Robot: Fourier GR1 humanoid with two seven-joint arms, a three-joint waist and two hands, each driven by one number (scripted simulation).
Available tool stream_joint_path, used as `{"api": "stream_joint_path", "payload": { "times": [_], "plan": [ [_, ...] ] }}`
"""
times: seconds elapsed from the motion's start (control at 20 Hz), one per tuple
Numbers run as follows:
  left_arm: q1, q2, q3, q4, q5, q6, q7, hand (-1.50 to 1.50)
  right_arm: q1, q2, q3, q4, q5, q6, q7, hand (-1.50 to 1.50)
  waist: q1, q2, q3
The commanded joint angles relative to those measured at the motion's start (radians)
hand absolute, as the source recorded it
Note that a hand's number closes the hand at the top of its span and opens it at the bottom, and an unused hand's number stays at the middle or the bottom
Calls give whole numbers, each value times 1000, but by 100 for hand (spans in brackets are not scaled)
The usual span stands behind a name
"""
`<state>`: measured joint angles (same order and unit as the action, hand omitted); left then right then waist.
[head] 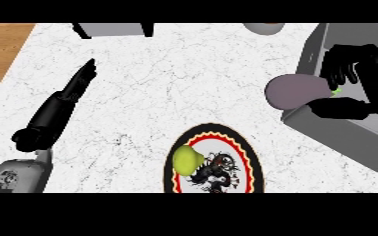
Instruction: Pick the eggplant from the plate and place it in the cardboard box
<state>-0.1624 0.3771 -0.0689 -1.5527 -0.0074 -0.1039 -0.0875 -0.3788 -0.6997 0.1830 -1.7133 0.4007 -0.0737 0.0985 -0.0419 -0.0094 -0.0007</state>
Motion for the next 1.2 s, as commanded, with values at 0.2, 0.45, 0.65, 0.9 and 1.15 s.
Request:
{"api": "stream_joint_path", "payload": {
  "times": [0.2,0.45,0.65,0.9,1.15],
  "plan": [
    [-104,-35,-13,0,-10,-22,69,0,-45,-63,-243,264,-84,53,-71,150,46,13,1],
    [-71,-77,-50,8,-59,1,40,0,-120,-163,-225,484,5,146,-182,150,65,18,1],
    [-91,-58,-18,26,-32,-31,16,0,-115,-195,-161,604,25,280,-204,150,67,21,1],
    [-55,-81,-40,19,-66,-18,-5,0,-214,-237,-147,854,73,376,-378,150,77,19,2],
    [-65,-58,-19,-12,-38,-57,48,0,-264,-251,-73,1019,189,427,-440,150,80,19,2]
  ]
}}
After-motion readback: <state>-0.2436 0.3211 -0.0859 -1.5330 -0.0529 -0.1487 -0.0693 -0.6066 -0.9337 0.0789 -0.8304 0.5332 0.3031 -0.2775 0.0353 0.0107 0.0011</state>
